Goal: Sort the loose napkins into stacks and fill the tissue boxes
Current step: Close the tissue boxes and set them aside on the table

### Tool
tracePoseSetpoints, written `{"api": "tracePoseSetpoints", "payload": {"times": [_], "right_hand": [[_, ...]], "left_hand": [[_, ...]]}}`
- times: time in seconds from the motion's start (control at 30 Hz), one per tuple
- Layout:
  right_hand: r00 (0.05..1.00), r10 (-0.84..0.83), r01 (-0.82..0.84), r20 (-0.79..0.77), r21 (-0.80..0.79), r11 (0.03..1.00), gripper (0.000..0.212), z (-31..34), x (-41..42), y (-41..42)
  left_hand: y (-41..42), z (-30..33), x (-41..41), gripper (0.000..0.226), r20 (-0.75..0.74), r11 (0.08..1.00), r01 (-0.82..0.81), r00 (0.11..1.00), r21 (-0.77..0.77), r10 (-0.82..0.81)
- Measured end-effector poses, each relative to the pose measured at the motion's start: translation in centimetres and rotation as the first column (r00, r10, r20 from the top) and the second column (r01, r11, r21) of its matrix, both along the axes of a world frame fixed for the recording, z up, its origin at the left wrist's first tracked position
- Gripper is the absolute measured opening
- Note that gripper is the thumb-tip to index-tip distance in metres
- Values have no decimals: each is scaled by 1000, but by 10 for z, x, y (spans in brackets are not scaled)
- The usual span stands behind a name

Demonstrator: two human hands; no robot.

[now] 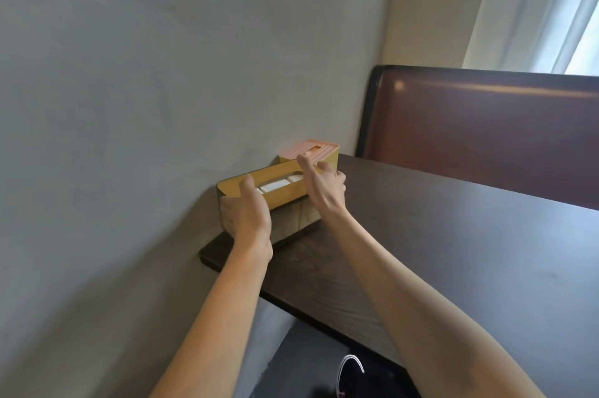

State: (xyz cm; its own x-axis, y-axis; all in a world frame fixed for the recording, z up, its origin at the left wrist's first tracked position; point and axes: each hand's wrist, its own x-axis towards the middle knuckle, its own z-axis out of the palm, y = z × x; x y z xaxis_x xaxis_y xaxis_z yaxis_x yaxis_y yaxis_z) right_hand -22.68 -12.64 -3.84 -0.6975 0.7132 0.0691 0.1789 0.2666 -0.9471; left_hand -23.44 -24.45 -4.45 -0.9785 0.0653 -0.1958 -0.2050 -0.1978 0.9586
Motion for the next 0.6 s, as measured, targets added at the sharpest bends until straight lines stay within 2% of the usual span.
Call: {"api": "tracePoseSetpoints", "payload": {"times": [0.2, 0.33, 0.5, 0.6], "right_hand": [[996, 87, -88, 17, 35, 996, 90, -9, -20, 0], [989, 147, -149, 33, 76, 986, 89, -20, -23, 6], [997, 54, -54, -60, -1, 999, 92, -30, -22, 0], [999, -4, 5, -49, 10, 1000, 86, -31, -22, -6]], "left_hand": [[9, -7, -13, 80, 28, 1000, -23, 999, -15, 23], [16, -3, -8, 75, 40, 994, -94, 995, -49, 96], [15, -14, -8, 74, 41, 992, -117, 992, -40, 119], [13, -18, -5, 71, 29, 990, -132, 991, -46, 134]]}}
